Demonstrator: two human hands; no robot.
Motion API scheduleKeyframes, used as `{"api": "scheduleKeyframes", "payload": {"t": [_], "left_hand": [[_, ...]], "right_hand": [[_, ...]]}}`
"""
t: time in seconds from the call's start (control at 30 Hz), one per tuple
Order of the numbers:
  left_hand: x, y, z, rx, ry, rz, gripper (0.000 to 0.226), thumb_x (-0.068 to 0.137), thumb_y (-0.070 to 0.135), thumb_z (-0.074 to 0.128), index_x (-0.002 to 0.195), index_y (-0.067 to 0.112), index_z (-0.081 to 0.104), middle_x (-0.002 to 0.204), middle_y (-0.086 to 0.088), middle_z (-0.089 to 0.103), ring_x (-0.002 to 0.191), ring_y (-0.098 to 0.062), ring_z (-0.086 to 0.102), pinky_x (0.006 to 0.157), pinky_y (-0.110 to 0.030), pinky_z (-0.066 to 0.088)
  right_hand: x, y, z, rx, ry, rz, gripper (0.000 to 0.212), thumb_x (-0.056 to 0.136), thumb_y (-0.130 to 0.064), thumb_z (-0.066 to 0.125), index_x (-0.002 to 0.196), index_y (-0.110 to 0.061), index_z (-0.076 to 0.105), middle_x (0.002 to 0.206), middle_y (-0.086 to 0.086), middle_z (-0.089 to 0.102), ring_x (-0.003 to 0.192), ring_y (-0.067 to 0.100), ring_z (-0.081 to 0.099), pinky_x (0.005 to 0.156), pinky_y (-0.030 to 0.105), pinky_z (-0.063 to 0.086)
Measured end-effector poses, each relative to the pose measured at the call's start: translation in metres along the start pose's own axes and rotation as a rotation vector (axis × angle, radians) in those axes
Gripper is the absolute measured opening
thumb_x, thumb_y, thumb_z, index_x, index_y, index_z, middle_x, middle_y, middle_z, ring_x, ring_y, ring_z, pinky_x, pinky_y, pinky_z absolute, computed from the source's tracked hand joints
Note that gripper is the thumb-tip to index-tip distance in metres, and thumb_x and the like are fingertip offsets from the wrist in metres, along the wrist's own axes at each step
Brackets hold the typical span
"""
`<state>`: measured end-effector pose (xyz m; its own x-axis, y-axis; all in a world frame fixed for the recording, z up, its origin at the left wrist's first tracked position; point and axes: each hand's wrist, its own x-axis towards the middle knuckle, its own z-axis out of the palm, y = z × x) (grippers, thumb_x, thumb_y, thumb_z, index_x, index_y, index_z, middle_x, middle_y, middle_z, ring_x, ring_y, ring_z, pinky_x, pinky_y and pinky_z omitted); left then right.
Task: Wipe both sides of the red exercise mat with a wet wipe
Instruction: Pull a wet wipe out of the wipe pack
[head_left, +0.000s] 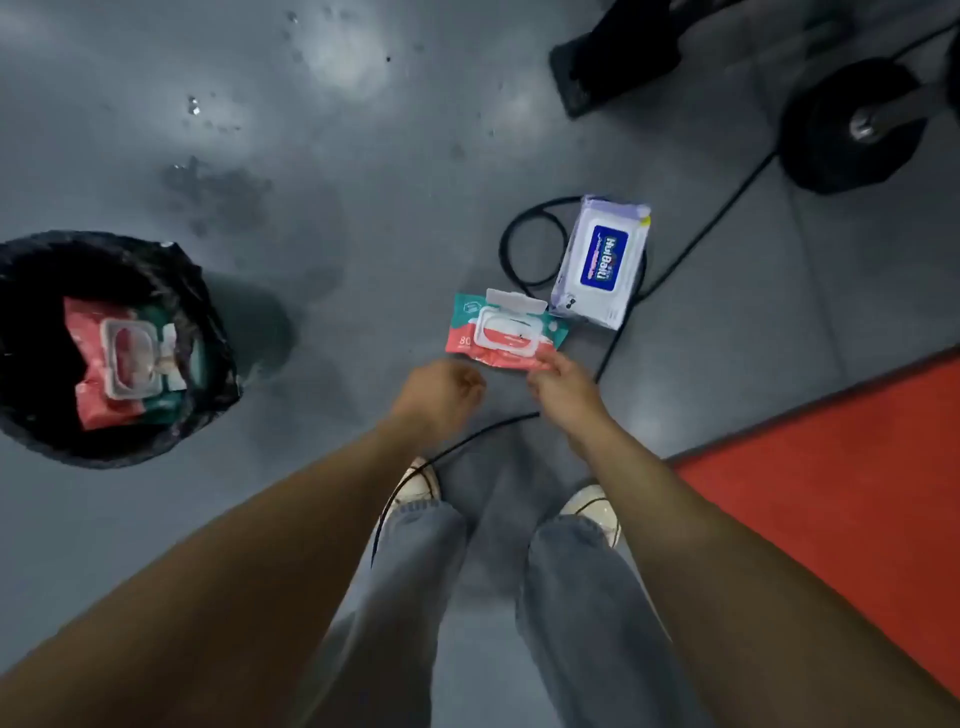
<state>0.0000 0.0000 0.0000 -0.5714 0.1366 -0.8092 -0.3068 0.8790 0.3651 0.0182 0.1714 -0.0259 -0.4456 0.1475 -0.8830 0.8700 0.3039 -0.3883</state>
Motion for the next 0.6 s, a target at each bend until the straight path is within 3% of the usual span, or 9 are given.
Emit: {"api": "scheduleKeyframes", "payload": {"t": [0.13, 0.33, 0.47, 0.53, 0.6], "left_hand": [[0.055, -0.006, 0.018, -0.069, 0.106, 0.051, 0.029, 0.093, 0.019, 0.066, 0.121, 0.017, 0.072, 0.117, -0.004, 0.073, 0.108, -0.025, 0.067, 0.086, -0.025, 0.043], [0.101, -0.006, 0.035, -0.108, 0.113, -0.007, 0.041, 0.092, 0.023, 0.066, 0.132, 0.017, 0.063, 0.123, -0.005, 0.071, 0.115, -0.026, 0.064, 0.089, -0.025, 0.044], [0.113, -0.005, 0.042, -0.119, 0.114, -0.051, 0.037, 0.091, 0.025, 0.063, 0.127, 0.018, 0.063, 0.122, -0.009, 0.071, 0.114, -0.031, 0.063, 0.093, -0.032, 0.049], [0.119, -0.006, 0.043, -0.135, 0.109, -0.07, 0.032, 0.091, 0.024, 0.063, 0.122, 0.019, 0.064, 0.119, -0.008, 0.072, 0.111, -0.03, 0.065, 0.089, -0.029, 0.048], [0.125, -0.008, 0.043, -0.154, 0.102, -0.087, 0.024, 0.091, 0.023, 0.063, 0.114, 0.022, 0.064, 0.112, -0.004, 0.073, 0.105, -0.025, 0.067, 0.085, -0.026, 0.048]], "right_hand": [[0.056, 0.002, 0.023, 0.019, 0.096, 0.038, 0.045, 0.091, -0.018, 0.062, 0.136, -0.017, 0.061, 0.131, 0.004, 0.066, 0.118, 0.023, 0.063, 0.107, 0.041, 0.046], [0.082, 0.017, 0.039, 0.042, 0.257, -0.013, 0.023, 0.084, -0.018, 0.072, 0.106, -0.023, 0.066, 0.088, -0.007, 0.067, 0.088, 0.017, 0.067, 0.084, 0.029, 0.053], [0.087, 0.019, 0.049, 0.139, 0.275, -0.004, 0.019, 0.082, -0.015, 0.072, 0.099, -0.023, 0.071, 0.086, -0.003, 0.072, 0.082, 0.014, 0.068, 0.08, 0.026, 0.056], [0.093, 0.018, 0.053, 0.204, 0.277, 0.05, 0.013, 0.081, -0.014, 0.075, 0.092, -0.022, 0.072, 0.079, -0.005, 0.07, 0.071, 0.01, 0.066, 0.069, 0.016, 0.055], [0.095, 0.013, 0.059, 0.261, 0.274, 0.091, 0.008, 0.076, -0.019, 0.079, 0.078, -0.023, 0.071, 0.077, -0.006, 0.07, 0.069, 0.011, 0.068, 0.069, 0.023, 0.06]]}}
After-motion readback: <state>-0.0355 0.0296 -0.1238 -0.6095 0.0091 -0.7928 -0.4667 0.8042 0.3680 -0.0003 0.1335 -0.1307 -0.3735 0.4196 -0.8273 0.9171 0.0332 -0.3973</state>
